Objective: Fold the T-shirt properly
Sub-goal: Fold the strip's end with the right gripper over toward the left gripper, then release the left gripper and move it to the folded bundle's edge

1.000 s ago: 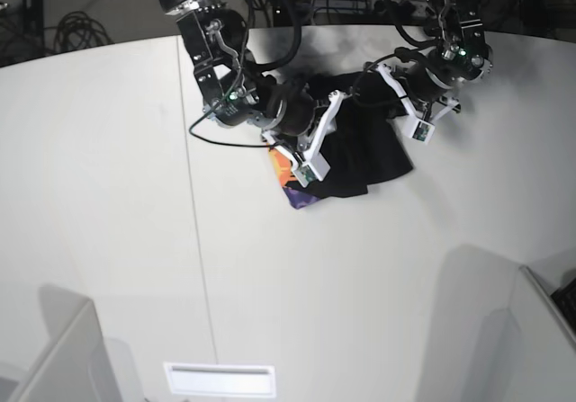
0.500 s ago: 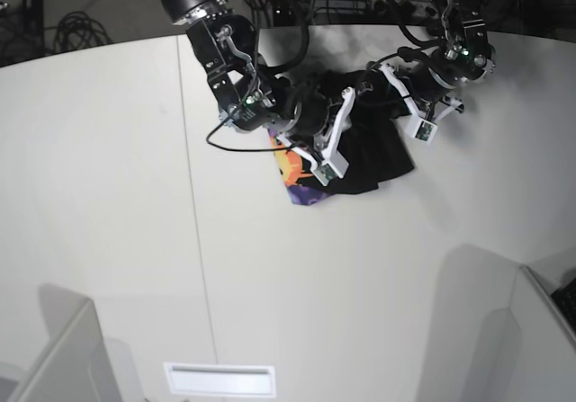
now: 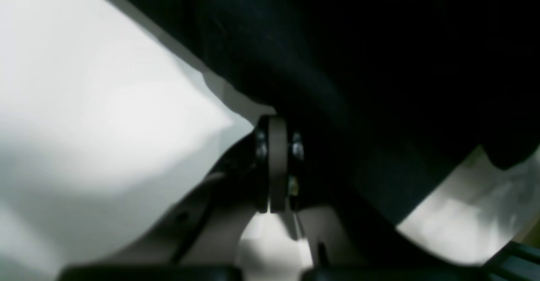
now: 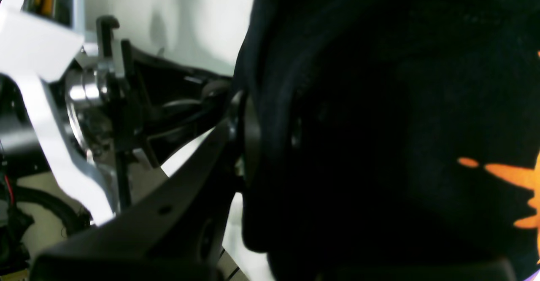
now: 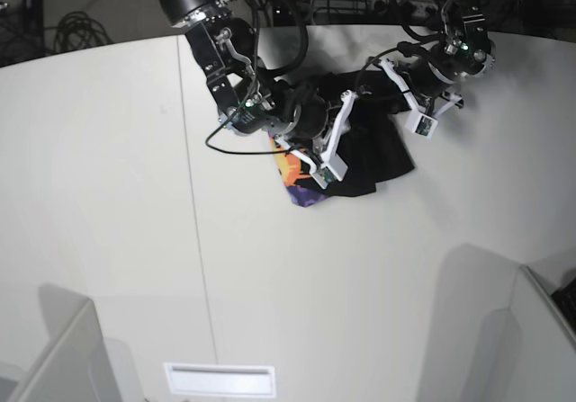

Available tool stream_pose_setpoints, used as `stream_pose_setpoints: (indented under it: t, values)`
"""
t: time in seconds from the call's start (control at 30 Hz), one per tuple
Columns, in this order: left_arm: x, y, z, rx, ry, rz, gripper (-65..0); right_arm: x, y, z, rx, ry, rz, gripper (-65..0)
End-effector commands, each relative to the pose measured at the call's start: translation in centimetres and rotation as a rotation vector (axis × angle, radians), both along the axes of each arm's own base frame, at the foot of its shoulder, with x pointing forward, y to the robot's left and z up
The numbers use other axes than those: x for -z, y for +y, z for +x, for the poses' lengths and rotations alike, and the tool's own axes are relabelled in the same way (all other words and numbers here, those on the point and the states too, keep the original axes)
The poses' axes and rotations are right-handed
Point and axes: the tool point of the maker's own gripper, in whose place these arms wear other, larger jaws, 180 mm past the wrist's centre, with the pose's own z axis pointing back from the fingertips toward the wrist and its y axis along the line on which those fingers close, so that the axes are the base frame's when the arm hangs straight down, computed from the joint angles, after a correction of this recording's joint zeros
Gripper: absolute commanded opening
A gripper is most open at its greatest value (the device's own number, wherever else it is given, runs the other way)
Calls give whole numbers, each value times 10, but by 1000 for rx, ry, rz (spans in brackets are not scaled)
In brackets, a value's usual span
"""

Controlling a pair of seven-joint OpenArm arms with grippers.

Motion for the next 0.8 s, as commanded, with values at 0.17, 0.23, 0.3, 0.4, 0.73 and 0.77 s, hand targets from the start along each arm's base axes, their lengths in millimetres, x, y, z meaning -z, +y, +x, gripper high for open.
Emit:
stream_pose_setpoints:
  t: [0.17,0.23,0.3,0.4,0.73,0.77]
  values:
    - [-8,18,-4,-28,-11,35,-650,-14,5,12,60,-6,42,-650]
    - [-15,28,-10,-50,-19,60,-650,-14,5,12,60,-6,42,-650]
    - [-22,38,-13,-63,-22,91,-650,-14,5,12,60,-6,42,-650]
    - [-30,57,-20,-99,-21,135,-650,-14,5,12,62,-5,43,-650]
    - [-31,105,-51,-172,57,225,-650,-15,6,12,63,-4,44,-399]
    - [-32,110,-53,-187,56,233,-650,-15,6,12,63,-4,44,-354]
